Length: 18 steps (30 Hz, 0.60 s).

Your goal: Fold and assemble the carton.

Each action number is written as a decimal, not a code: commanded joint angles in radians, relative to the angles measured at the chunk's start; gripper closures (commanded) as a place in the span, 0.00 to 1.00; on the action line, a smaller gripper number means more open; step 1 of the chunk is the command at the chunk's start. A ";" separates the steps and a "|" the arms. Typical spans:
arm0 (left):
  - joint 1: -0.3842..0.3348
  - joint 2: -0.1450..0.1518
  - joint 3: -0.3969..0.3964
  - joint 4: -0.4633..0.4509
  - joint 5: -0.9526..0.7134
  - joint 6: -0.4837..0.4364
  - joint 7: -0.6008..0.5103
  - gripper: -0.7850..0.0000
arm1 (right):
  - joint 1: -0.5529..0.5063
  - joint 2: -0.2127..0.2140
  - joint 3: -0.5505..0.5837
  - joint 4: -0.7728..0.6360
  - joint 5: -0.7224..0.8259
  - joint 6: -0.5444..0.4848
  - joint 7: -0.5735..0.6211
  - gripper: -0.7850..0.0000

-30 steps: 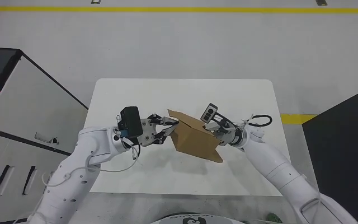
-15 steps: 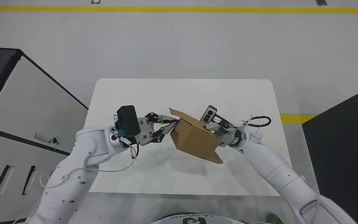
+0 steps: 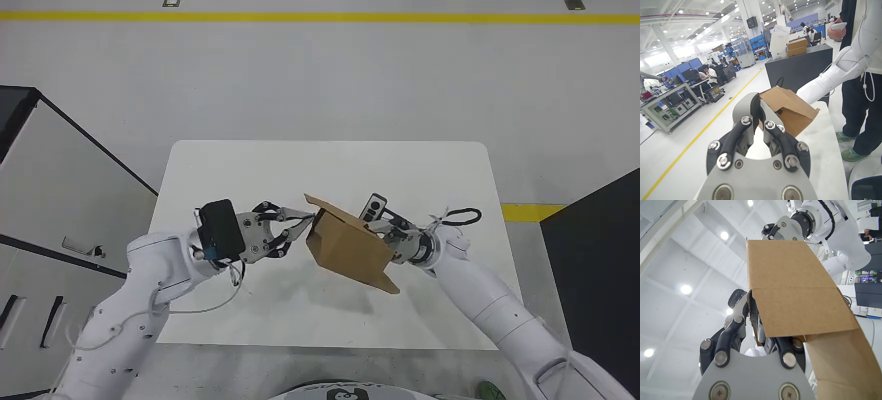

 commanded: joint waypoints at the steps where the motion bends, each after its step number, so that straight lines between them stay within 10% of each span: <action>1: 0.002 0.000 0.004 -0.007 0.044 0.012 0.005 1.00 | 0.001 -0.001 0.000 0.002 -0.005 0.003 0.000 1.00; 18: -0.003 0.002 0.038 -0.002 0.140 0.024 0.008 1.00 | -0.004 -0.008 0.009 -0.006 -0.012 0.014 0.000 1.00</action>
